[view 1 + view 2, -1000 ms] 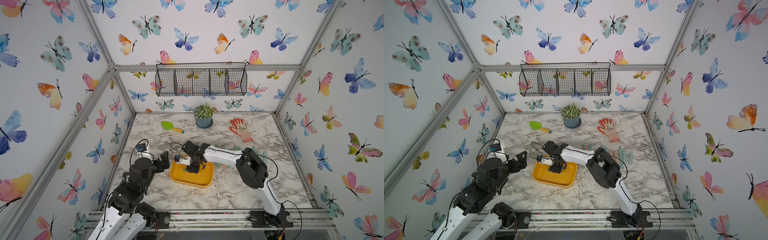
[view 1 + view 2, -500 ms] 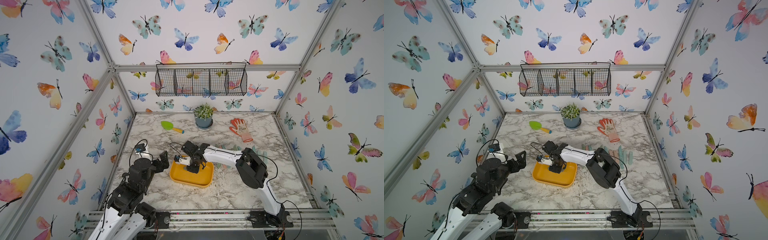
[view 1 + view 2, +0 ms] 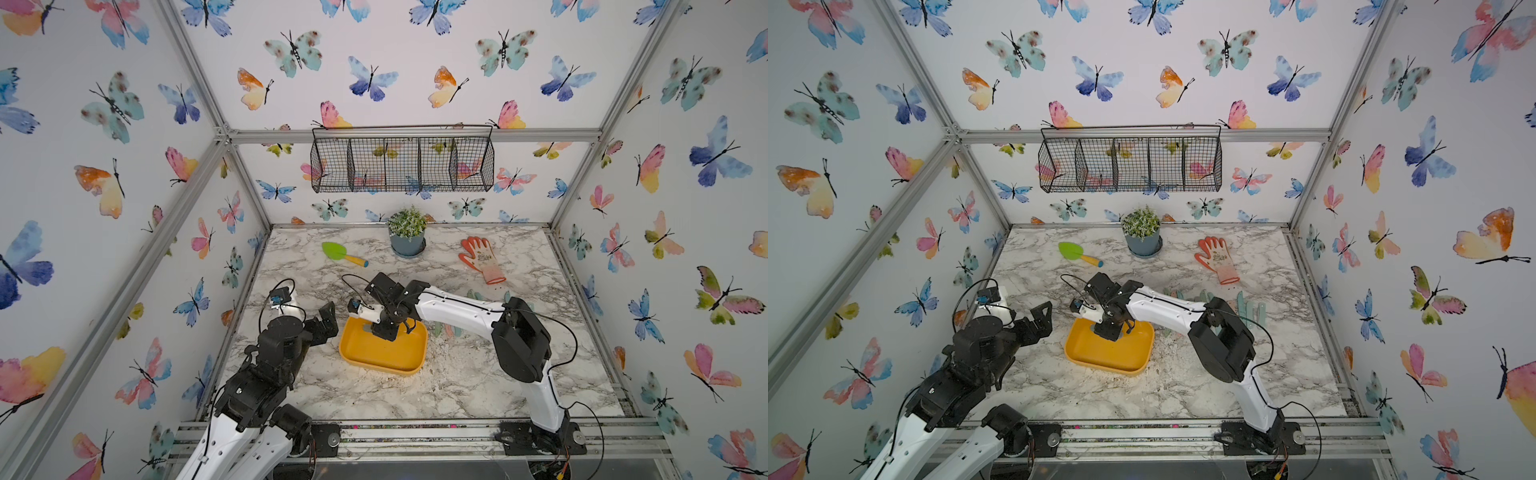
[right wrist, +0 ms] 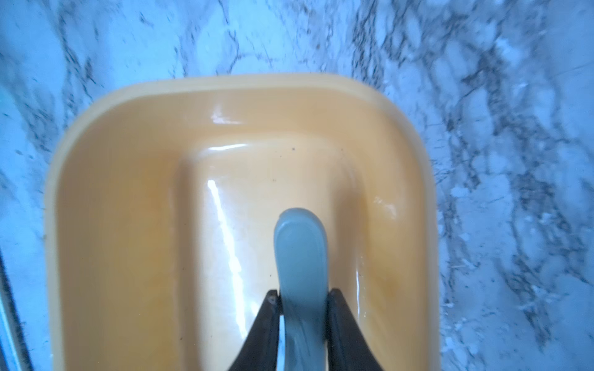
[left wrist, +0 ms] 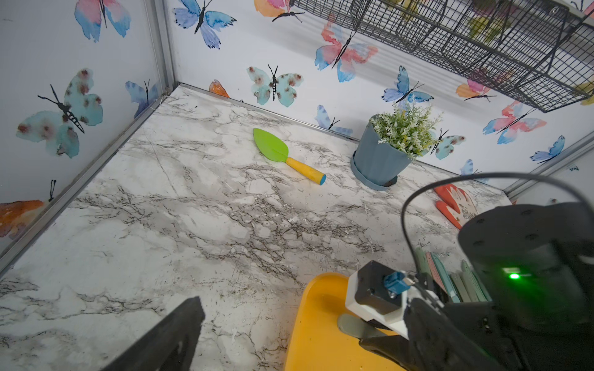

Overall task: Take the fruit knife out of the storage box
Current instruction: Pick up the fruit knife from the storage box.

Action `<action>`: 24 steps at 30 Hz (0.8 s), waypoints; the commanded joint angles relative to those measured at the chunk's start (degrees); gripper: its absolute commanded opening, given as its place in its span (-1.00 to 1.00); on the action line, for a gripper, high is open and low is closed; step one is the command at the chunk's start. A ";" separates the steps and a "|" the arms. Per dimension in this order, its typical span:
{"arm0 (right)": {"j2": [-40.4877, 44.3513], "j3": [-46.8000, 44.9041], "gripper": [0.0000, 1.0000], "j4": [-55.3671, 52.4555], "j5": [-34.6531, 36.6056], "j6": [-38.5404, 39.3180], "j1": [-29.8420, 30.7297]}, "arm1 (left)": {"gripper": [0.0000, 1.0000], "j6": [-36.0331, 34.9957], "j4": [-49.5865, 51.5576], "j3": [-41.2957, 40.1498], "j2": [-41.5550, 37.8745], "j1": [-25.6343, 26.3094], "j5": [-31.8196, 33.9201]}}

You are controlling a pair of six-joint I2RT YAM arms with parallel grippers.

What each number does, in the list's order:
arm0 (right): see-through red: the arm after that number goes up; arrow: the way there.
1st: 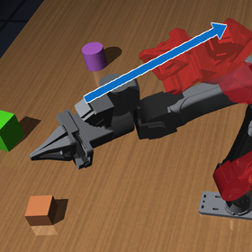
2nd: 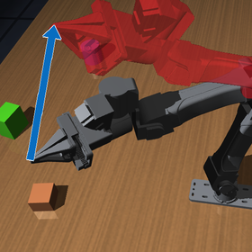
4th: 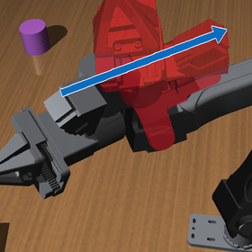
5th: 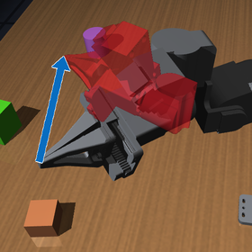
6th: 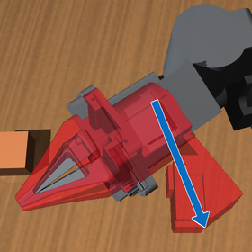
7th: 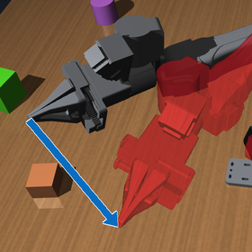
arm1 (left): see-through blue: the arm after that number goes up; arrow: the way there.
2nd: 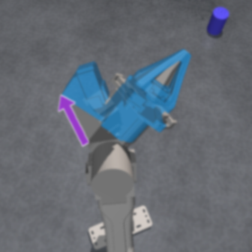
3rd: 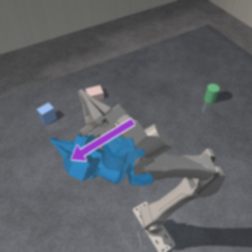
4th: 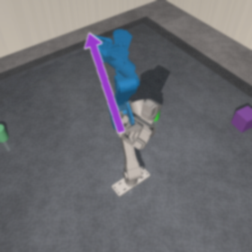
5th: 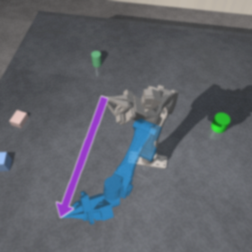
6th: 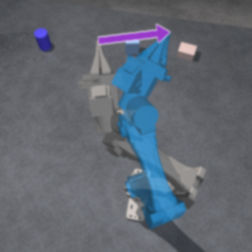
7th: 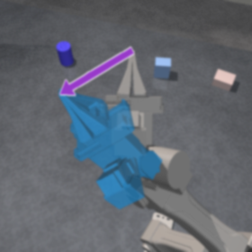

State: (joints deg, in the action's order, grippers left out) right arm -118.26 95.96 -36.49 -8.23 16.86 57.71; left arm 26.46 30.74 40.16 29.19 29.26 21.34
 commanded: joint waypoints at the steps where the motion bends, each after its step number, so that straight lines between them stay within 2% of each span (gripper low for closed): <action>1: 4.22 -1.98 -0.52 1.38 0.33 -3.48 -0.32 | 0.97 0.35 0.41 -0.21 0.34 0.11 0.80; 6: 10.62 -5.22 -0.59 3.84 2.95 -10.41 -3.50 | 0.97 0.33 0.29 -0.31 0.32 0.10 0.41; 13: 20.10 -14.85 -0.58 11.65 6.53 -23.74 -13.13 | 0.97 0.09 0.06 -0.32 0.34 0.10 -0.33; 20: 18.76 -19.19 -0.59 11.83 8.54 -32.65 -18.93 | 0.97 0.05 0.02 -0.29 0.16 0.12 -0.43; 24: 17.01 -22.13 -0.59 15.08 6.54 -35.58 -19.96 | 0.97 0.00 -0.05 -0.43 0.08 0.10 -0.51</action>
State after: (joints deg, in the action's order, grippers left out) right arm -99.42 75.48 -23.88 -1.02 -14.22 38.11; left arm 26.44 30.74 40.14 29.47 29.28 21.30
